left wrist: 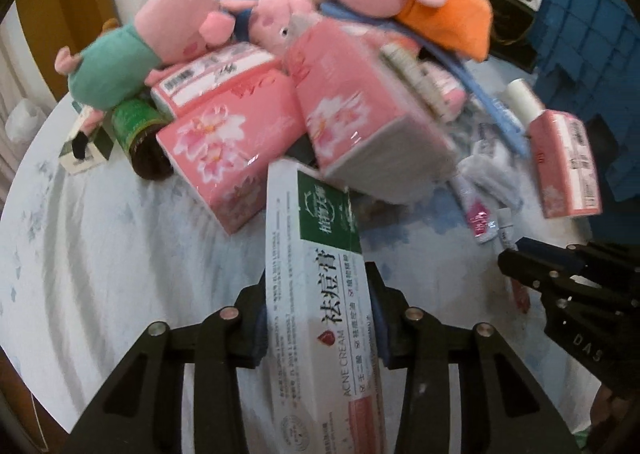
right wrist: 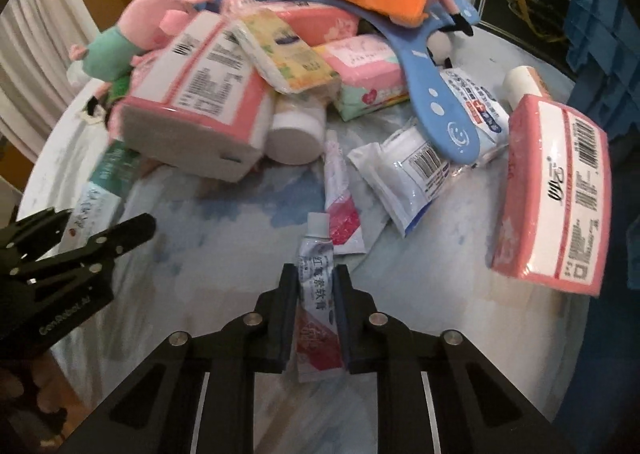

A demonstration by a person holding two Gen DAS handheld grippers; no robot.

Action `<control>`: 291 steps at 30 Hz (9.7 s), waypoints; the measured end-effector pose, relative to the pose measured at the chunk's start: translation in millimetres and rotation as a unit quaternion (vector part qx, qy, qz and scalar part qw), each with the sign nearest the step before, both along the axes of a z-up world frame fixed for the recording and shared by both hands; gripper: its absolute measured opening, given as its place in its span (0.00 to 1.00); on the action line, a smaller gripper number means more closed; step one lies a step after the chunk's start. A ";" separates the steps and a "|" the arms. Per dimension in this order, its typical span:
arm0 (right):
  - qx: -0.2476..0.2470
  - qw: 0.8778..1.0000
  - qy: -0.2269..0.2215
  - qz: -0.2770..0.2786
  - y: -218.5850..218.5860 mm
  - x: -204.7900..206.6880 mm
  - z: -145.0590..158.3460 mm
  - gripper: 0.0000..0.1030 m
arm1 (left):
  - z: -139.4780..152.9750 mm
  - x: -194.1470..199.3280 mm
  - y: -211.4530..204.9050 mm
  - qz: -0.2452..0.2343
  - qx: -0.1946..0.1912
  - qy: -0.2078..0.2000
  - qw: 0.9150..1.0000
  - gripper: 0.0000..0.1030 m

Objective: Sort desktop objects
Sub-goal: 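Grasp the green-white acne cream box with the left gripper while the right grasps a white tube, then carry the acne cream box and white tube over the blue bin, then open the left gripper while the right opens, dropping both items into the bin, then move both grippers back over the cluttered table, then grasp the green medicine bottle with the left gripper while the right grasps a snack bag, then carry the green bottle and snack bag over the blue bin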

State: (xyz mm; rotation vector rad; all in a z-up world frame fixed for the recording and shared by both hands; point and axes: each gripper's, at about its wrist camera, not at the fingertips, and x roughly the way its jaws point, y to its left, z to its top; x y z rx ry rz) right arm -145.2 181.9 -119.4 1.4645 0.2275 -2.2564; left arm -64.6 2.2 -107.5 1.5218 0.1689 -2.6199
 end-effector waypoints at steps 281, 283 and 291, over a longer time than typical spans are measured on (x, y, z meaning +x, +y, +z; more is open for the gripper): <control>0.013 0.883 0.328 -0.335 266.0 145.4 293.7 0.23 | 290.4 35.0 313.2 -0.375 0.018 0.283 0.883 0.50; 0.017 0.883 0.321 -0.341 278.4 144.9 287.7 0.23 | 288.0 36.3 328.3 -0.390 0.013 0.274 0.879 0.50; 0.020 0.886 0.288 -0.362 310.3 146.0 260.0 0.23 | 276.0 34.9 366.1 -0.425 0.003 0.233 0.874 0.50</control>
